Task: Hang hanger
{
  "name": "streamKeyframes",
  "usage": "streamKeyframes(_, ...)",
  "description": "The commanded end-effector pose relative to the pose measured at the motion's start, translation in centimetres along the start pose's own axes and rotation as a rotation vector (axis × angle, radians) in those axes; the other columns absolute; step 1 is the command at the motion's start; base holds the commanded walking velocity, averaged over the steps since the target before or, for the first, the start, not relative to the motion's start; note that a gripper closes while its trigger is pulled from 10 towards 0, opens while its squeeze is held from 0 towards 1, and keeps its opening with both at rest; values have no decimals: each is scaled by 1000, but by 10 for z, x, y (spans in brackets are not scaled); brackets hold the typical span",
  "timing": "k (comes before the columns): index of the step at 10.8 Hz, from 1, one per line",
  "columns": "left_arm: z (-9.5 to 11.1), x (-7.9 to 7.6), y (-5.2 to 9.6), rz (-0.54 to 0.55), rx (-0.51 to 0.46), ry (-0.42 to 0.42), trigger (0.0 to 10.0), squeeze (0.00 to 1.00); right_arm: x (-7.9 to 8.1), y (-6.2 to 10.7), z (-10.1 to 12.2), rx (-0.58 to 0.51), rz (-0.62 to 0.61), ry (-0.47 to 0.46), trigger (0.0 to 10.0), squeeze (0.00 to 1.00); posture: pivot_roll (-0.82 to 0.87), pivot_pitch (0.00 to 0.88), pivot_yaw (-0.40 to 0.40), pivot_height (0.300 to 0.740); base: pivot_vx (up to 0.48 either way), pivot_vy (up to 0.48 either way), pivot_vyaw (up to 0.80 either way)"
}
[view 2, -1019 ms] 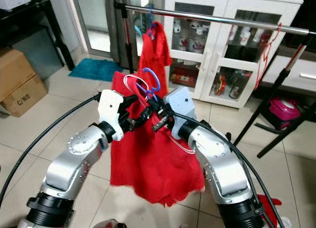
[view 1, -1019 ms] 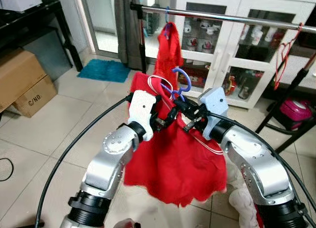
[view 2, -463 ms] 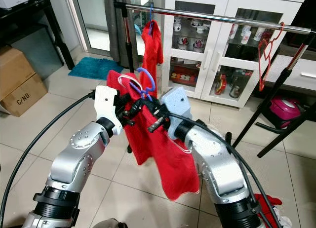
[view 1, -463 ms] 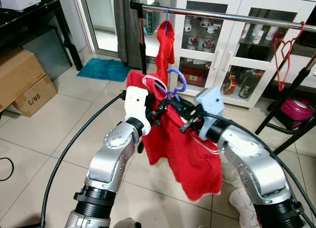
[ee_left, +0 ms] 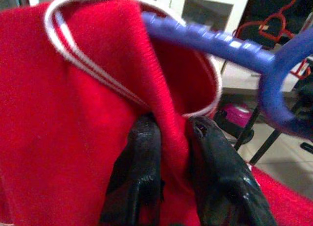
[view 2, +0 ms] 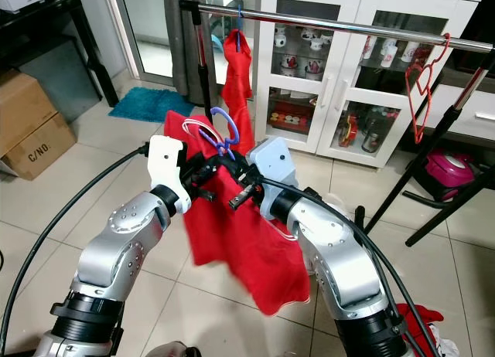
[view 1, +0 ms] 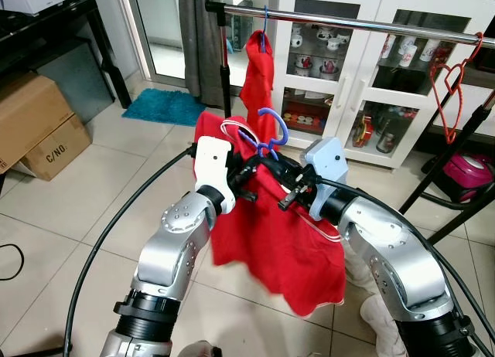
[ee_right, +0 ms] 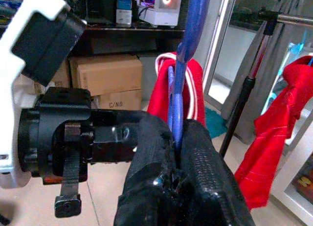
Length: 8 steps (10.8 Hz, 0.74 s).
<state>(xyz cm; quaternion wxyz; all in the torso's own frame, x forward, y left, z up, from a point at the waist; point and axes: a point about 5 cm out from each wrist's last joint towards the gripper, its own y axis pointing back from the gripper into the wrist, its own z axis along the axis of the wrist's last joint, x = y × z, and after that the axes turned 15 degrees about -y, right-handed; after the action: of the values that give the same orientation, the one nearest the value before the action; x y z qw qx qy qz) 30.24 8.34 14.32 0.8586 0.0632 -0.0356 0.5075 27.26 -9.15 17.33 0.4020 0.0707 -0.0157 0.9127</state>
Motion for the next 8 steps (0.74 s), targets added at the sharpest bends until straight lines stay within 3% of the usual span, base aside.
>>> streamKeyframes(1, -5, 4, 3, 31, 35, -5, 0, 0, 7, 3, 17, -82, 40, 30, 0, 0, -37, 42, 39, 740, 0, 0, 0)
streamKeyframes(4, -2, 4, 9, -10, 39, -32, 0, 0, 0, 5, 10, -33, -3, 45, 0, 0, -34, 46, 42, 740, 0, 0, 0)
streamKeyframes(6, 22, 21, 24, 63, -48, -61, 0, 0, -14, 17, -5, 84, -24, 89, 0, 0, -36, 45, 48, 740, 0, 0, 0)
streamKeyframes(8, 41, 53, 45, 166, -63, -122, 0, 0, -24, 35, -16, 205, 67, 172, 0, 0, -16, 51, 60, 740, 0, 0, 0)
